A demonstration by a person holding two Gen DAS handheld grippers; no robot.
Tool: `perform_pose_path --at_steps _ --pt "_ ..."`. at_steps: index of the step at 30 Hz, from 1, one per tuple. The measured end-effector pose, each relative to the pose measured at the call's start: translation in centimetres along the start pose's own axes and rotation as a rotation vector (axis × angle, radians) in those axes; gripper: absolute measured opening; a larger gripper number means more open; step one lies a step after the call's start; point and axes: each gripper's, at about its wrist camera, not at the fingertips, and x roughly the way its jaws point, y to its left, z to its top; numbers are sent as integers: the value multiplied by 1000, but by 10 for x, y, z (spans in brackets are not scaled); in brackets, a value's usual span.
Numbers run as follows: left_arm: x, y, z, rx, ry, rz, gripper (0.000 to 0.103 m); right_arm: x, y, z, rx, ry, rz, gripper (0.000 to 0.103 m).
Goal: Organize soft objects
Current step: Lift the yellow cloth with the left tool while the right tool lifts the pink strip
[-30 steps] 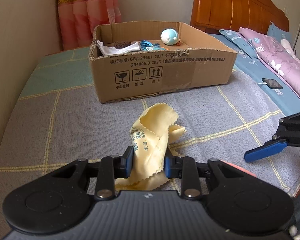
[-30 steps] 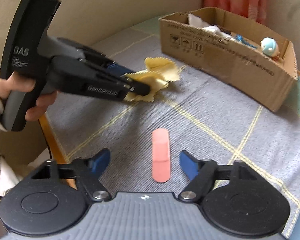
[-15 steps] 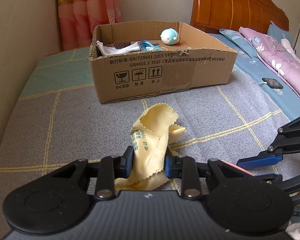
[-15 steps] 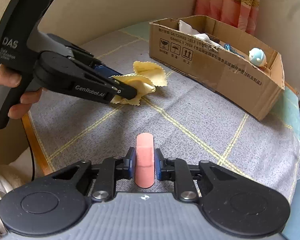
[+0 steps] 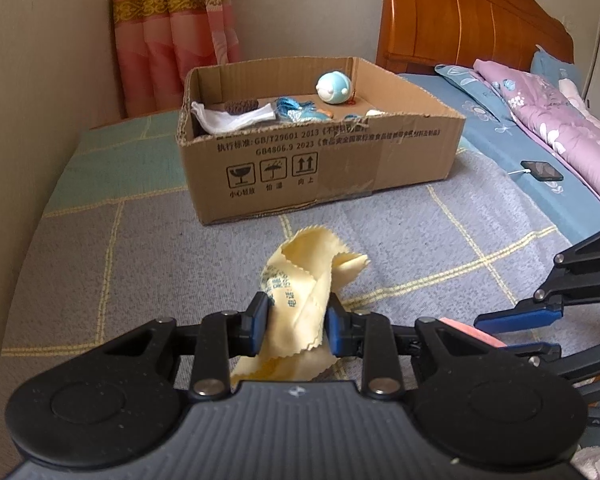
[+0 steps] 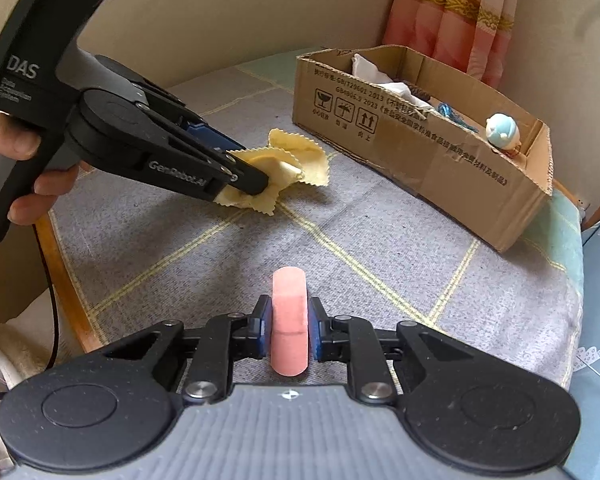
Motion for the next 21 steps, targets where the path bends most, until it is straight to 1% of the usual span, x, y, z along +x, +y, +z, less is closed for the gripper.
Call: perform_pose_path --at_steps 6,9,15,18,19,20,21 --pt "-10 -2 6 26 -12 -8 27 -2 -3 2 9 -3 -15 22" --pt "-14 -4 9 54 -18 2 27 -4 -5 3 13 -11 -26 22" --pt "-21 -4 16 73 -31 -7 25 -9 -10 6 17 -31 -46 22" --pt "-23 -6 18 98 -39 -10 27 -12 -13 7 16 -39 -54 22" --pt "-21 -6 16 104 -34 -21 37 -12 -14 8 17 -39 -54 22" --pt "-19 -5 14 105 -21 -31 58 -13 -15 7 20 -41 -56 23" --pt "-16 -6 12 103 -7 -36 70 -12 -16 7 23 -41 -55 23"
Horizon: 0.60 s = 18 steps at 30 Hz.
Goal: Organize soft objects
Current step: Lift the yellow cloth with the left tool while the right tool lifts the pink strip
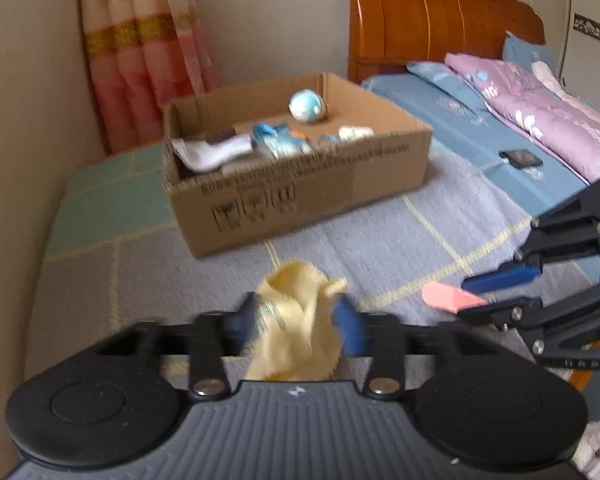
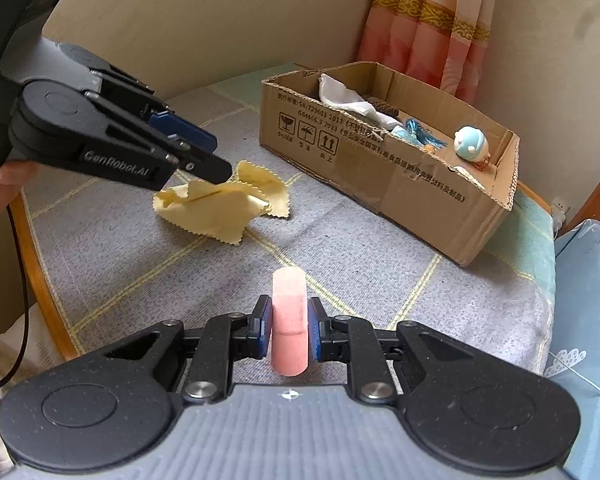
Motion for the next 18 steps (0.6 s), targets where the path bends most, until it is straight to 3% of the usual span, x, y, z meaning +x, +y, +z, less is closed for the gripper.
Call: perform_pose_path --at_steps 1,6,9,12,14,18 --pt "2 -1 -3 -2 0 1 84 1 0 0 2 2 2 23" --pt "20 2 -10 -42 19 15 81 6 0 -4 9 17 16 23" --pt "36 7 -11 -72 52 17 57 9 -1 -4 12 23 19 23" --pt "39 9 -11 -81 47 14 49 9 -2 -3 16 19 16 23" --pt "37 9 -11 -82 47 3 24 8 -3 -2 17 17 11 23" --pt "32 11 -9 -92 48 -13 12 6 -6 -2 18 15 1 23"
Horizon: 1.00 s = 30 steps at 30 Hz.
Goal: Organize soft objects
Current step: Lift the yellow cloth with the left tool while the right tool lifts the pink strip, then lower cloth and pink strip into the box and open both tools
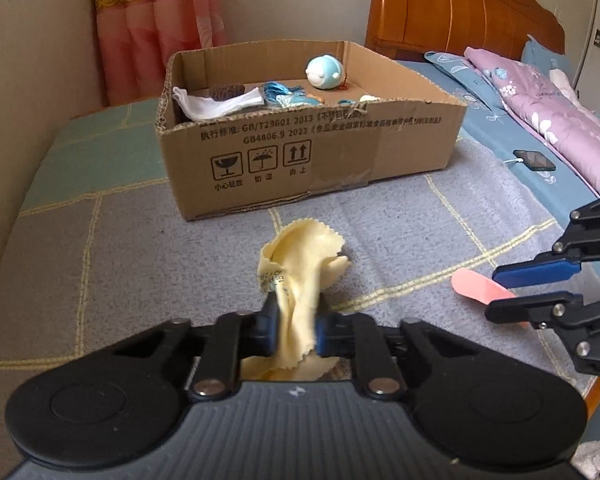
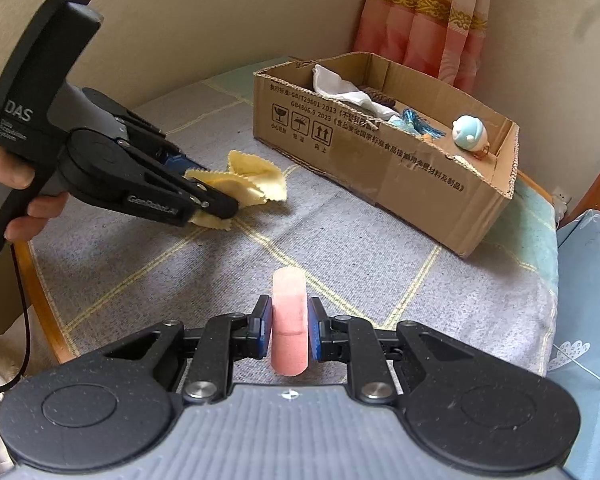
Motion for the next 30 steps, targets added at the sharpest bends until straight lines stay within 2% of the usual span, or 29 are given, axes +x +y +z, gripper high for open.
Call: perform_pose_path --at_steps 10,19,24,29,30 --pt "-37 0 23 33 -79 7 12 -9 -11 13 -18 -36 -36 22" --pt "-51 4 70 94 -171 24 12 -28 -48 65 -40 -167 -133 23" --pt "-40 7 104 141 -216 49 12 -11 -85 102 0 -206 -176 23" --pt "-17 13 134 162 -216 82 12 24 -118 132 51 -201 -213 23" --pt "-13 15 141 162 -213 86 12 31 -123 136 59 -196 -214 27"
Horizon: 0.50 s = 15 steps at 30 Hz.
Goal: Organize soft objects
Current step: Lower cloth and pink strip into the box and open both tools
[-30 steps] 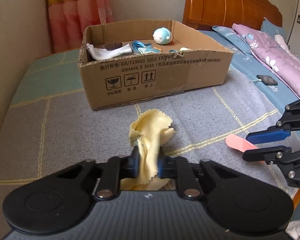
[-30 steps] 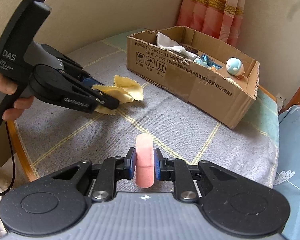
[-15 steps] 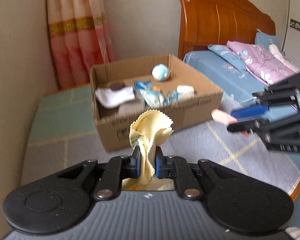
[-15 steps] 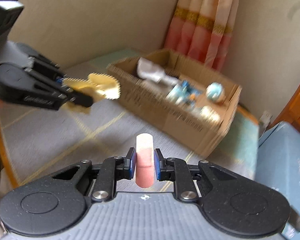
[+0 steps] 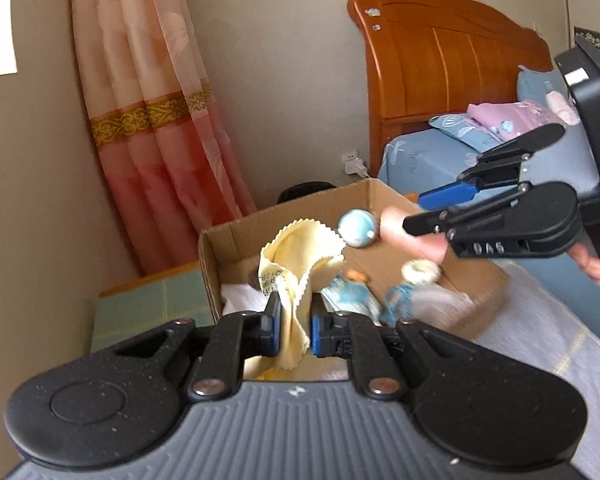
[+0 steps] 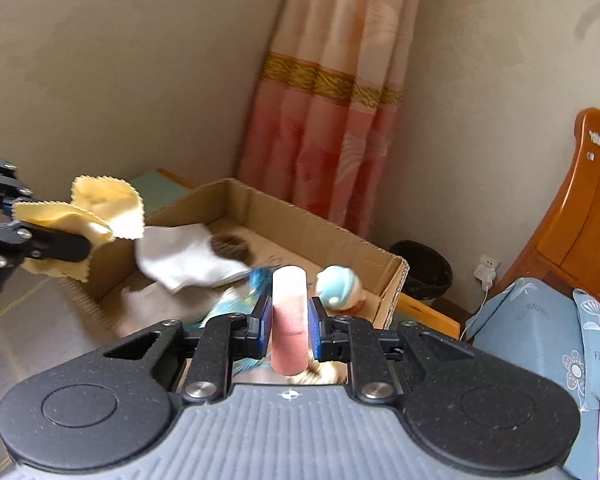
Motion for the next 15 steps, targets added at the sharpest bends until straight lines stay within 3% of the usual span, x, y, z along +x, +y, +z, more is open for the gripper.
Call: perform_pose_path --at_steps 3,9,12,13,14,15 --pt "18 5 13 6 11 1 12 18 -7 3 21 -13 -21 72" --pt "61 5 43 13 52 -21 12 7 -17 -9 101 -54 -24 88" --pt "85 3 54 -15 54 -23 17 -4 -16 -17 108 -57 -14 90" --pt "92 4 56 -27 51 -23 28 -7 -16 -20 107 -57 -11 91" --pt "98 3 58 -36 59 -22 51 -11 -15 -22 104 -56 -9 92" --pt "100 2 59 -47 64 -6 66 -14 -14 -23 103 -57 -11 93"
